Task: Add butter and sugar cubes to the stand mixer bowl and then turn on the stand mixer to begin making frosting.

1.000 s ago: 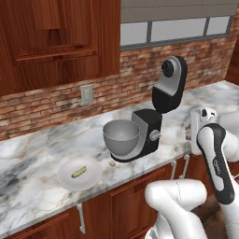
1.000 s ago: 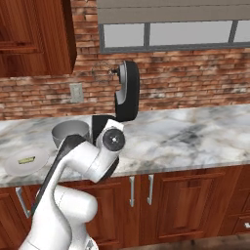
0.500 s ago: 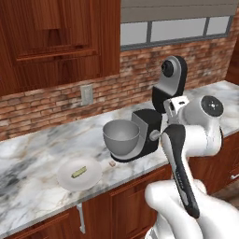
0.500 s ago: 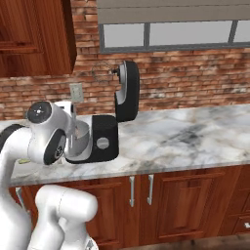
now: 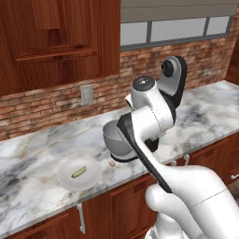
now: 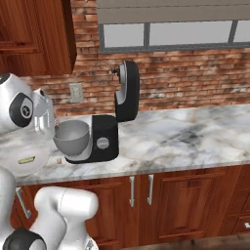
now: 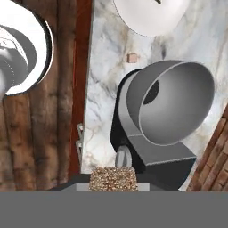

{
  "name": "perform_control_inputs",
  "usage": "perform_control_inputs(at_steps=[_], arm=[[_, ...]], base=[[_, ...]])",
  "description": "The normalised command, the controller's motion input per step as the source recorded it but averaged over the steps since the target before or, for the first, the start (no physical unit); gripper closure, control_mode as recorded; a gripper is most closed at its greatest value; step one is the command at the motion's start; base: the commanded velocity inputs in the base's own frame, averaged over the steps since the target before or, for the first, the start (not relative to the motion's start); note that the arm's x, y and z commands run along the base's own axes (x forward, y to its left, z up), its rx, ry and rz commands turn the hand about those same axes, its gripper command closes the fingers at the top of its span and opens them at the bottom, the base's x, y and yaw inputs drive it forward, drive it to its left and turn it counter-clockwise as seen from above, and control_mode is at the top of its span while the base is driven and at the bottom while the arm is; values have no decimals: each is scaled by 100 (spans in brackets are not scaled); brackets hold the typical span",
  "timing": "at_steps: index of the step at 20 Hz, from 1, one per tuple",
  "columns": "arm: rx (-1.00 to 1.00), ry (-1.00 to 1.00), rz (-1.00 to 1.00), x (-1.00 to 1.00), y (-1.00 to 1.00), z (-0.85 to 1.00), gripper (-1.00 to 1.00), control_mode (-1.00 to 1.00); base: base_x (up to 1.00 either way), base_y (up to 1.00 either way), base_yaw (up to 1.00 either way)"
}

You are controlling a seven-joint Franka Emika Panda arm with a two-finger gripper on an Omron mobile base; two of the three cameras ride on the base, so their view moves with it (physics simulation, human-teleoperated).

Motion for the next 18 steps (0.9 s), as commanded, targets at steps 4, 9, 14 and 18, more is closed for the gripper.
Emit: perform_control_inputs(at_steps=[4,9,14,18], arm=[[-8,34,8,57,1,-6,100,-100],[0,12,23,14,-10,-43,100,-100],[-1,0,27,0,5,-59,100,-100],[-2,0,28,20,19,-46,100,-100]], base=[[0,0,0],[0,0,0],[0,0,0],[0,0,0]])
